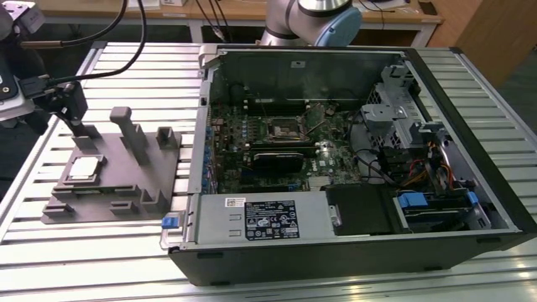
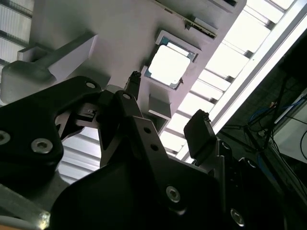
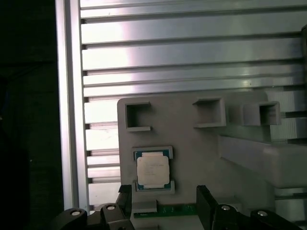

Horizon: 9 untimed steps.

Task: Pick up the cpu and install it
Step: 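Pick up the cpu and move it towards the insertion slot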

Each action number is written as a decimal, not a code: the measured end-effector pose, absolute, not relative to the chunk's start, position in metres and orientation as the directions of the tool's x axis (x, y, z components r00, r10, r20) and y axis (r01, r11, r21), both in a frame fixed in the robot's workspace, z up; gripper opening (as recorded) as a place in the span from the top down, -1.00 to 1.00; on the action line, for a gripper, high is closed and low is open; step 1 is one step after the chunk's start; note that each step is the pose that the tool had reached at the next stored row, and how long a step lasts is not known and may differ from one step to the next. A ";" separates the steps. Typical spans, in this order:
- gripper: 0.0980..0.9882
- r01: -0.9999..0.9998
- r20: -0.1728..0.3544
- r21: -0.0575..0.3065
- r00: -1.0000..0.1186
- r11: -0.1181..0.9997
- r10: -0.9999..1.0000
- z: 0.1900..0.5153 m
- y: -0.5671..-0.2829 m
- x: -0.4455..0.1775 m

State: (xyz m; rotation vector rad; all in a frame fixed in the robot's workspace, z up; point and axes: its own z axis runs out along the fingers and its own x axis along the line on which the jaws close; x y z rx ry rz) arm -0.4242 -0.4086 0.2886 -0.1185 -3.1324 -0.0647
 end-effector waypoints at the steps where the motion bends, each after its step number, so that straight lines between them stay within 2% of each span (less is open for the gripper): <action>1: -0.23 0.076 0.008 0.041 -0.997 0.996 0.075 0.288 -0.409 -0.424; 9: -0.23 0.076 0.011 0.041 -0.997 0.996 0.075 0.282 -0.409 -0.424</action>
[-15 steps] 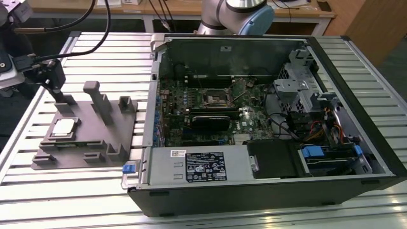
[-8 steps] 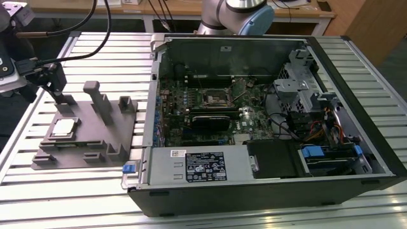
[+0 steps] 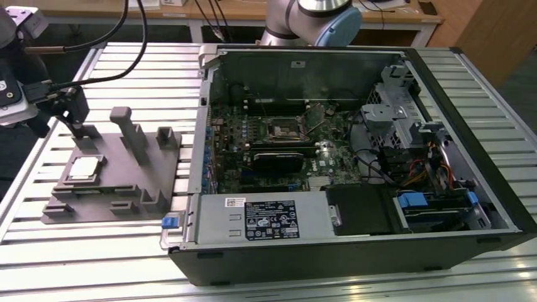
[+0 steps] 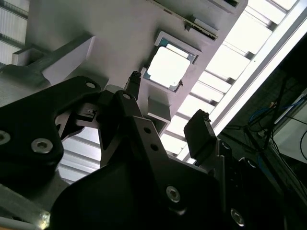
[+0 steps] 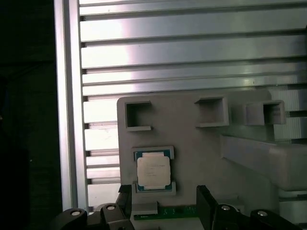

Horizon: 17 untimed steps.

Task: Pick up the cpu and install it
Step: 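Pick up the cpu and move it towards the insertion slot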

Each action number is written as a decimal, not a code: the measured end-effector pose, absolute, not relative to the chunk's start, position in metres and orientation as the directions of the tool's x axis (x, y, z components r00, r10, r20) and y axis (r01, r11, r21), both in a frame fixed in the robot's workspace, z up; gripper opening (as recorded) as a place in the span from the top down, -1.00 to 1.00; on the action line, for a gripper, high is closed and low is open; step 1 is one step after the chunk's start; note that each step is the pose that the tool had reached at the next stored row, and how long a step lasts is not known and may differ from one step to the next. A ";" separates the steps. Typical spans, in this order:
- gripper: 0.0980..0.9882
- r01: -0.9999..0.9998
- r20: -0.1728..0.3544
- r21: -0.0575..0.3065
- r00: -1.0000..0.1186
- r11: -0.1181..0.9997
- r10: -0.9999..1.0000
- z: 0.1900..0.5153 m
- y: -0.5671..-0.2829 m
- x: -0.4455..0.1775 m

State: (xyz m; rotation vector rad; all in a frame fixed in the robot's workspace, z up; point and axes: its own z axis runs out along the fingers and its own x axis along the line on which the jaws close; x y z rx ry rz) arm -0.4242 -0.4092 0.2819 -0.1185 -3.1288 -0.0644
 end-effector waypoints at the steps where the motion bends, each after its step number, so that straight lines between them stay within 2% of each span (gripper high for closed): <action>1: -0.23 0.076 0.012 0.041 -0.997 0.996 0.075 0.281 -0.409 -0.424; 17: -0.23 0.076 0.017 0.040 -0.997 0.996 0.075 0.268 -0.409 -0.425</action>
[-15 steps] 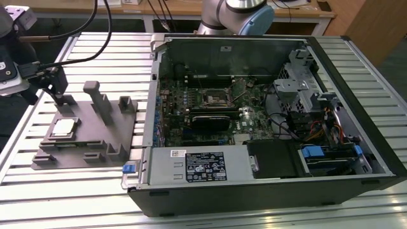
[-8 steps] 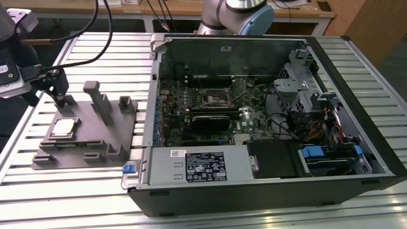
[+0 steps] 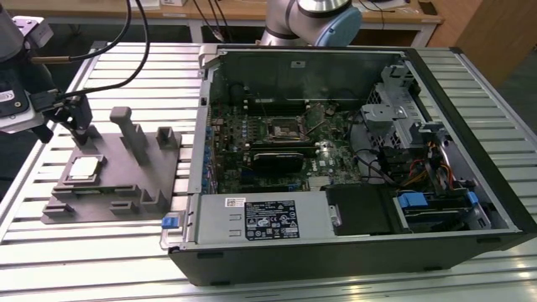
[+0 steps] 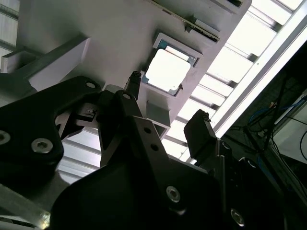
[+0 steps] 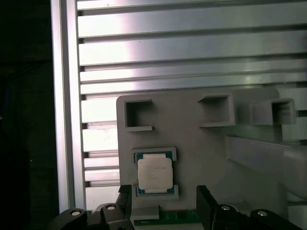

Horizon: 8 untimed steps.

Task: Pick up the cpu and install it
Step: 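Pick up the cpu and move it towards the insertion slot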

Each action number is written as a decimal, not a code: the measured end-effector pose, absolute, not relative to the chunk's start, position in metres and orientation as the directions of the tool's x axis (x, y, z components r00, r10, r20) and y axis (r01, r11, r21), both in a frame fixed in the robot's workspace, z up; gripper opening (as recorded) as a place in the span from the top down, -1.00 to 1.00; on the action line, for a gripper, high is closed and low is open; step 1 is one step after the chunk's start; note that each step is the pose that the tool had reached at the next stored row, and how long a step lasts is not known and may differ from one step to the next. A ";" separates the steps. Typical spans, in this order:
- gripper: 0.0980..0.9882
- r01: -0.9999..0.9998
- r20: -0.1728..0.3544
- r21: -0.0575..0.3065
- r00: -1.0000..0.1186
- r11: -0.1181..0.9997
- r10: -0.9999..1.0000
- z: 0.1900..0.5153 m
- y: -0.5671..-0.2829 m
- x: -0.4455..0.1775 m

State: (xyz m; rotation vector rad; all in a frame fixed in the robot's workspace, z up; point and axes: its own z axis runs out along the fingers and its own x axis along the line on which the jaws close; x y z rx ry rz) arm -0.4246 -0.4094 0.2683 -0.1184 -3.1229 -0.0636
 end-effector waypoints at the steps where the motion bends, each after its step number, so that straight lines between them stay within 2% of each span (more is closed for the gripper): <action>1: -0.23 0.076 0.017 0.040 -0.997 0.996 0.075 0.267 -0.409 -0.425; 8: -0.23 0.076 0.018 0.040 -0.997 0.996 0.075 0.262 -0.410 -0.425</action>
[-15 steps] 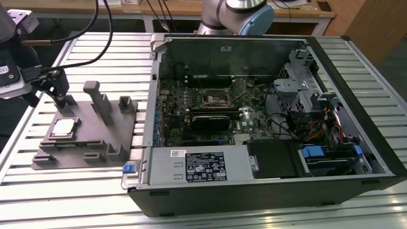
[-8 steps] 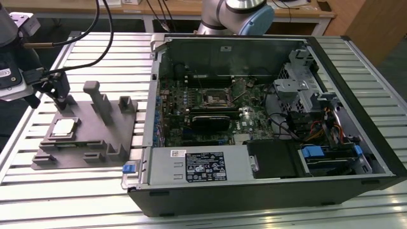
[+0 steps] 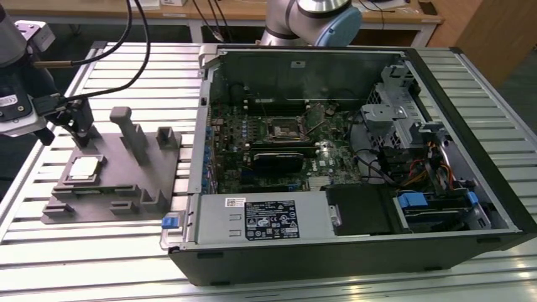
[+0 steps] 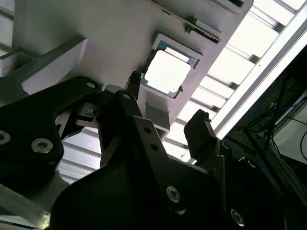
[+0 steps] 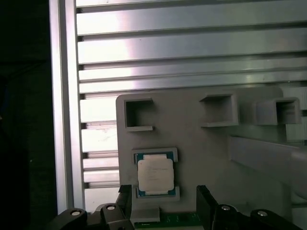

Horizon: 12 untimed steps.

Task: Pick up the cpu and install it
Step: 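Pick up the cpu and move it towards the insertion slot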

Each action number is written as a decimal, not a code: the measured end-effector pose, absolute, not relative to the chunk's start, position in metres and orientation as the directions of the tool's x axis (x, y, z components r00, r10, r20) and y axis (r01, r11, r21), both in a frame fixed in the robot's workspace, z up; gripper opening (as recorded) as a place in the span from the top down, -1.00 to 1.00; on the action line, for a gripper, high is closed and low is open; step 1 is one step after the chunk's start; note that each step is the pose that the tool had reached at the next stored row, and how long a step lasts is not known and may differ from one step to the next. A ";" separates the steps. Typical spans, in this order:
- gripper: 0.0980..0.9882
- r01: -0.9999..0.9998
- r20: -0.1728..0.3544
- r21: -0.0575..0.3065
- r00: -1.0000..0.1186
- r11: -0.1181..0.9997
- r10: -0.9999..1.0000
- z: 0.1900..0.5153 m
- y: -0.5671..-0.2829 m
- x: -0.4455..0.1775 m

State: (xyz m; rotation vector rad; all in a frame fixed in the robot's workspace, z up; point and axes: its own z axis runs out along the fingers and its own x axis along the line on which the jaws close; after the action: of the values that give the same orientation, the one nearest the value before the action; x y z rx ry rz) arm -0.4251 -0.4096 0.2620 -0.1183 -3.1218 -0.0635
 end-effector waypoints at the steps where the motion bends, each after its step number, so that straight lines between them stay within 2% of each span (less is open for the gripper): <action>1: -0.23 0.076 0.018 0.040 -0.997 0.996 0.075 0.261 -0.410 -0.425; 12: -0.23 0.076 0.027 0.040 -0.997 0.996 0.075 0.244 -0.410 -0.427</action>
State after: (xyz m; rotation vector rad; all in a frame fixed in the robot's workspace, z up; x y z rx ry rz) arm -0.4266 -0.4099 0.2435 -0.1179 -3.1132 -0.0635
